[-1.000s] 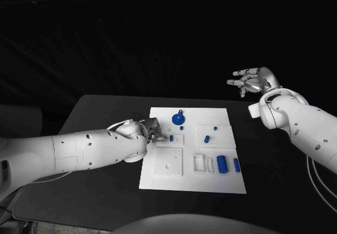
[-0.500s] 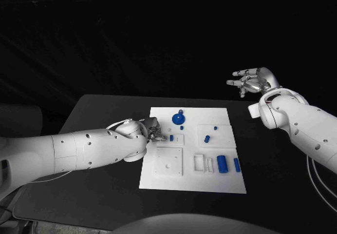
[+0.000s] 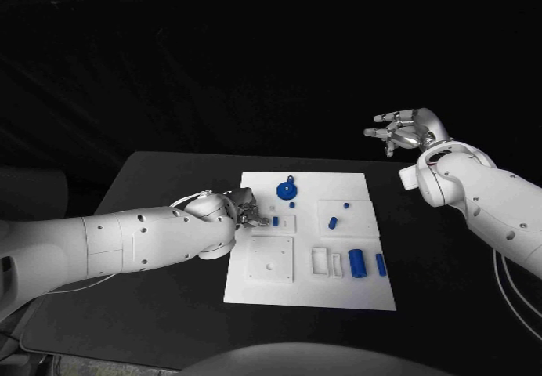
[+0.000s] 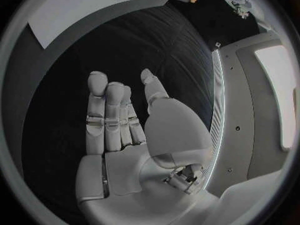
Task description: Assemble the parts on the task board
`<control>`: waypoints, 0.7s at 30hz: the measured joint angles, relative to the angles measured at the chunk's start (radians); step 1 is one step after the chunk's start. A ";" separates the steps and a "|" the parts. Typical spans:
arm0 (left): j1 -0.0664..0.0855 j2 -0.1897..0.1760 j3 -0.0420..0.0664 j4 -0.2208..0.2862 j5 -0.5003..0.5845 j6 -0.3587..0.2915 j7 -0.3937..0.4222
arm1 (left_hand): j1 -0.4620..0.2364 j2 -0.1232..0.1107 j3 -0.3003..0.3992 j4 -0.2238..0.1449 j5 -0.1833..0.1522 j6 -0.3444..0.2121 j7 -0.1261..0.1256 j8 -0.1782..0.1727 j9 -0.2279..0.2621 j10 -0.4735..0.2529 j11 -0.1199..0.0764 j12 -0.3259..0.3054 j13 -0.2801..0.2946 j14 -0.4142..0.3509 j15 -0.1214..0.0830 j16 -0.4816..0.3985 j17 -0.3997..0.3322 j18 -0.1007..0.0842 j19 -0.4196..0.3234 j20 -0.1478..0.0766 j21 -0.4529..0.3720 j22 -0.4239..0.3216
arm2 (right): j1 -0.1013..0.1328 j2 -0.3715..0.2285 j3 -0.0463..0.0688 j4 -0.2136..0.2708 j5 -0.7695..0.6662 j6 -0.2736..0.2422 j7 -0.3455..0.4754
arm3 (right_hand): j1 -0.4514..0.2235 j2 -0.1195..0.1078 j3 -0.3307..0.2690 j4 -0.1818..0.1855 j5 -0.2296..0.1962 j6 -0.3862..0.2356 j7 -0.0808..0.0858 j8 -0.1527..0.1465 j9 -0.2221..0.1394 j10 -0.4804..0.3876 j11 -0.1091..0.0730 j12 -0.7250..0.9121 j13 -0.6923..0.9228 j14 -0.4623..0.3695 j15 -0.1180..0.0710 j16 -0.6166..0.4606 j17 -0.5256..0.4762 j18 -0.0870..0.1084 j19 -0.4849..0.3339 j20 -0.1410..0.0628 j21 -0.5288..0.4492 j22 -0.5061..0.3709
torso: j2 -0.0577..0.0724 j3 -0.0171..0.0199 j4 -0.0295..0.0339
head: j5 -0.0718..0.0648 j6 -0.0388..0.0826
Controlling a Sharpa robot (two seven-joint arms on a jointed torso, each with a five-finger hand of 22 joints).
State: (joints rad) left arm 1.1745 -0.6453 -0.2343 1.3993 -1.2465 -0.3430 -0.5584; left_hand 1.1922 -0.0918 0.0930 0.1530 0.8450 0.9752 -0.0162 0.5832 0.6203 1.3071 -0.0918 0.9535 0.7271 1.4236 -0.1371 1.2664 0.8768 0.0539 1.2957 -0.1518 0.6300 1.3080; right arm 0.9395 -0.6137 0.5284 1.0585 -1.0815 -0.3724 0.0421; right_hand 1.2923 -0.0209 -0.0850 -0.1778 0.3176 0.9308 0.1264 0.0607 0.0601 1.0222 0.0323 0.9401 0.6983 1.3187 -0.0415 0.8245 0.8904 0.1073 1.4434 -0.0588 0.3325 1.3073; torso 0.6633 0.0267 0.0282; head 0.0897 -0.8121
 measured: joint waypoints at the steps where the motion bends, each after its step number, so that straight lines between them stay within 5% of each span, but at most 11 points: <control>1: 0.000 0.000 0.000 0.000 0.000 0.000 0.000 | 0.000 0.000 -0.001 0.007 0.000 0.000 0.000 0.000 0.000 0.000 0.000 0.000 0.000 0.000 0.000 0.000 -0.001 0.000 0.000 0.000 0.000 0.000 | 0.000 0.000 0.000 0.000 0.000 0.000 0.000 | 0.000 0.000 0.000 0.000 0.000 0.000 0.000 0.000 0.000 0.000 0.000 0.000 0.000 0.000 0.000 0.000 0.000 0.000 0.000 0.000 0.000 0.000 | 0.000 -0.0001 0.0000 | 0.000 0.000; 13: -0.001 -0.001 -0.001 -0.001 0.001 -0.002 -0.001 | 0.018 -0.029 -0.036 0.070 -0.017 -0.004 0.004 -0.008 0.000 -0.009 -0.001 0.000 -0.002 0.000 0.000 -0.004 -0.008 0.000 0.000 0.000 -0.004 0.000 | 0.000 0.000 0.000 -0.001 0.000 0.001 -0.001 | 0.000 0.000 0.000 0.000 0.000 0.000 0.000 0.000 0.000 0.000 0.000 0.000 0.000 0.000 0.000 0.000 0.000 0.000 0.000 0.000 0.000 0.000 | 0.000 -0.0003 -0.0001 | -0.001 0.001; 17: -0.001 -0.002 -0.001 -0.001 0.001 -0.003 -0.001 | 0.018 -0.037 -0.052 0.104 -0.091 -0.006 0.006 -0.008 0.000 -0.012 0.002 0.000 -0.004 -0.002 0.002 -0.005 -0.013 0.000 0.000 0.000 -0.009 0.000 | 0.000 0.000 0.000 -0.002 0.000 0.001 -0.001 | 0.000 0.000 0.000 0.000 0.000 0.000 0.000 0.000 0.000 0.000 0.000 0.000 0.000 0.000 0.000 0.000 0.000 0.000 0.000 0.000 0.000 0.000 | 0.000 -0.0005 0.0001 | -0.001 0.002; 21: -0.001 -0.002 -0.001 -0.001 0.001 -0.003 -0.001 | 0.024 -0.043 -0.062 0.122 -0.105 -0.011 0.011 -0.008 0.000 -0.012 0.002 0.000 -0.006 -0.004 0.004 -0.005 -0.014 0.000 0.000 0.000 -0.009 0.000 | 0.000 0.001 0.000 -0.003 0.000 0.001 -0.001 | 0.000 0.000 0.003 0.003 0.000 0.000 0.000 0.000 0.000 0.000 0.000 0.000 -0.001 0.000 0.000 0.000 -0.001 0.000 0.000 0.000 -0.004 0.000 | 0.000 -0.0005 0.0003 | -0.001 0.002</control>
State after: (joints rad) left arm 1.1731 -0.6476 -0.2354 1.3986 -1.2453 -0.3461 -0.5596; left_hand 1.2158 -0.1343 0.0313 0.2755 0.7404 0.9646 -0.0054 0.5752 0.6200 1.2948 -0.0895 0.9535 0.7212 1.4200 -0.1336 1.2618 0.8623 0.0539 1.2957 -0.1517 0.6213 1.3077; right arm 0.9395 -0.6127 0.5281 1.0560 -1.0816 -0.3709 0.0412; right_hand 1.2923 -0.0209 -0.0822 -0.1750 0.3176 0.9311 0.1262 0.0607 0.0601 1.0222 0.0322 0.9401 0.6977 1.3187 -0.0415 0.8245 0.8897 0.1073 1.4434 -0.0588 0.3283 1.3073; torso 0.6632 0.0263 0.0285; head 0.0890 -0.8102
